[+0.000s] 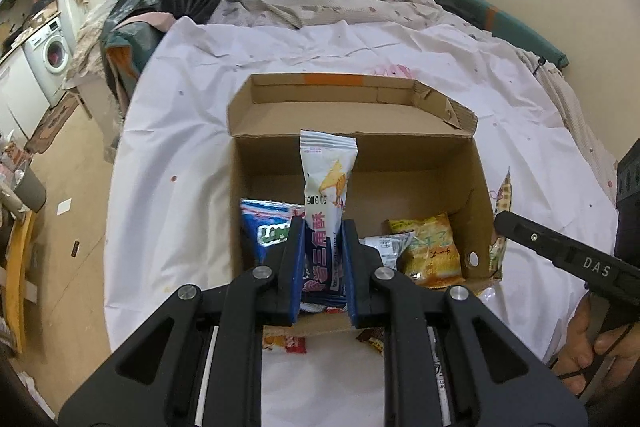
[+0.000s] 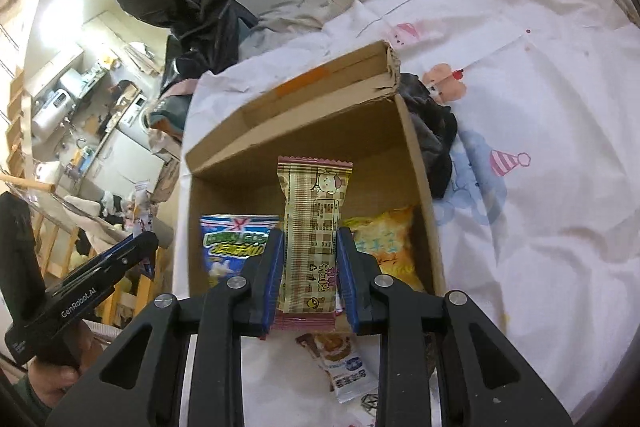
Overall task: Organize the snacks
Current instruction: 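Lower the checkered bar into the box with the right tool while the left tool lowers the white bar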
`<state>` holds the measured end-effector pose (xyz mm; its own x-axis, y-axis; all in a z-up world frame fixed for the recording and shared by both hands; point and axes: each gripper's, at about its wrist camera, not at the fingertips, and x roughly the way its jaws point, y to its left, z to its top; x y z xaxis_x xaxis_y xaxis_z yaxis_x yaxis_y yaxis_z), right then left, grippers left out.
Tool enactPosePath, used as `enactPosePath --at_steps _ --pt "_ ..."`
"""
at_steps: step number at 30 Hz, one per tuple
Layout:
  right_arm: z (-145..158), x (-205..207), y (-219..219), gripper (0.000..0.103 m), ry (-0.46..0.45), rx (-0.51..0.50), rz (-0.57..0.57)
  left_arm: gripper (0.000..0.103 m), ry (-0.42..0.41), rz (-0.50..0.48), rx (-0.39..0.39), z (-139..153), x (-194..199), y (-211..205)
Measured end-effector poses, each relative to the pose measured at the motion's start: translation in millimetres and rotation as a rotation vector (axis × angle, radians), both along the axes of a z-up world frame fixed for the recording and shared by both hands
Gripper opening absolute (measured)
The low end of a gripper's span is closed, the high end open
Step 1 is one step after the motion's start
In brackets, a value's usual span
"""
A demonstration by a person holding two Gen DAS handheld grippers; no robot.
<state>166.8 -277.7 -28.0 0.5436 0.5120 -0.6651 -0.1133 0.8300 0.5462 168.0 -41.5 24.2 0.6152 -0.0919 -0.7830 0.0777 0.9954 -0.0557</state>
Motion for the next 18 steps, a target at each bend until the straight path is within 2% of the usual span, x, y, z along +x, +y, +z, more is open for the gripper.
enactPosePath --at_steps 5,10,14,18 --pt "-2 13 -2 0.028 -0.014 -0.038 -0.008 0.014 -0.002 -0.028 0.011 -12 14 -11" --pt "-14 22 -3 0.028 0.026 -0.045 -0.024 0.014 -0.01 -0.04 0.005 -27 25 -12" --pt "-17 22 5 0.028 0.024 -0.064 -0.011 0.014 0.016 -0.045 -0.008 -40 31 -11" --pt "-23 24 11 0.028 0.04 -0.087 -0.002 0.014 0.008 -0.048 0.017 -49 32 -12"
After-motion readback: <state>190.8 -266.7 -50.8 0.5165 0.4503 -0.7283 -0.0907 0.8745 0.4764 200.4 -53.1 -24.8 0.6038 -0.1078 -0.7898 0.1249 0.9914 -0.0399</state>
